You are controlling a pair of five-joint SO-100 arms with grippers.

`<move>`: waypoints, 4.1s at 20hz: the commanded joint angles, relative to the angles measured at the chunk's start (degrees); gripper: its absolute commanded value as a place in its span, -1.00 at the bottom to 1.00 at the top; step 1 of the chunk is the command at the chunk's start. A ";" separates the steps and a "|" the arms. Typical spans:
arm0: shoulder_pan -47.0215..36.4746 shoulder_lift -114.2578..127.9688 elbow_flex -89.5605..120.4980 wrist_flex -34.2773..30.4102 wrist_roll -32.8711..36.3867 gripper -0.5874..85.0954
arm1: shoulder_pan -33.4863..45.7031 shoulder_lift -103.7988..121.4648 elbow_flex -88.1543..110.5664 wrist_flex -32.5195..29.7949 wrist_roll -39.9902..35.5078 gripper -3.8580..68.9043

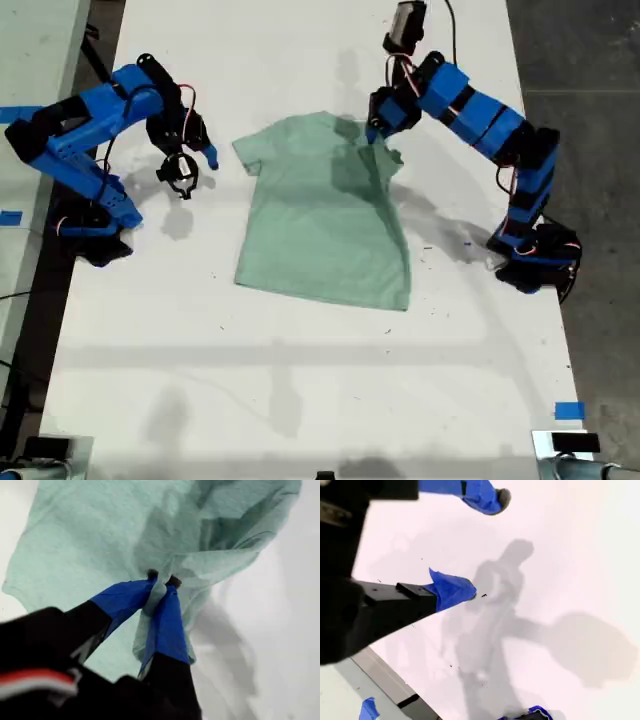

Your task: Fold tshirt

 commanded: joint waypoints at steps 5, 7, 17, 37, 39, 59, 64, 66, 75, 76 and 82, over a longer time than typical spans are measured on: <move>1.93 1.05 -3.16 -0.44 -1.14 -0.49 | -6.06 -8.44 -0.44 -22.41 6.06 -0.73; 2.29 1.05 -2.99 -0.53 -1.49 -0.46 | -6.50 -13.01 -1.93 -25.14 8.17 -0.10; 1.76 3.52 -5.10 -0.09 -0.97 -0.65 | -3.96 10.20 8.35 -1.67 4.48 -0.26; -5.80 -43.68 -56.07 4.31 16.44 -0.33 | -13.01 55.81 60.56 -6.77 15.73 -0.17; -6.15 -43.68 -56.07 4.66 16.44 -0.33 | -12.74 55.81 60.38 -6.86 15.29 -0.17; -6.77 -63.37 -59.94 -2.20 16.00 -0.98 | -15.47 68.20 70.31 -6.06 19.16 -0.18; -6.24 -58.80 -59.41 1.32 14.33 -0.98 | -15.12 68.99 71.28 -6.06 19.25 -0.20; -6.06 -53.35 -58.45 5.01 12.39 -0.98 | -14.94 69.35 71.72 -6.06 19.25 -0.20; -3.52 -38.32 -57.30 8.00 10.55 -0.98 | -14.94 73.21 74.97 -6.24 19.69 -0.23; -2.37 -37.27 -57.30 6.42 10.99 -0.98 | -14.94 73.21 74.97 -6.24 19.69 -0.23; 8.79 -42.71 -61.61 -10.55 13.80 -0.99 | -14.85 73.21 75.06 -6.24 19.69 -0.23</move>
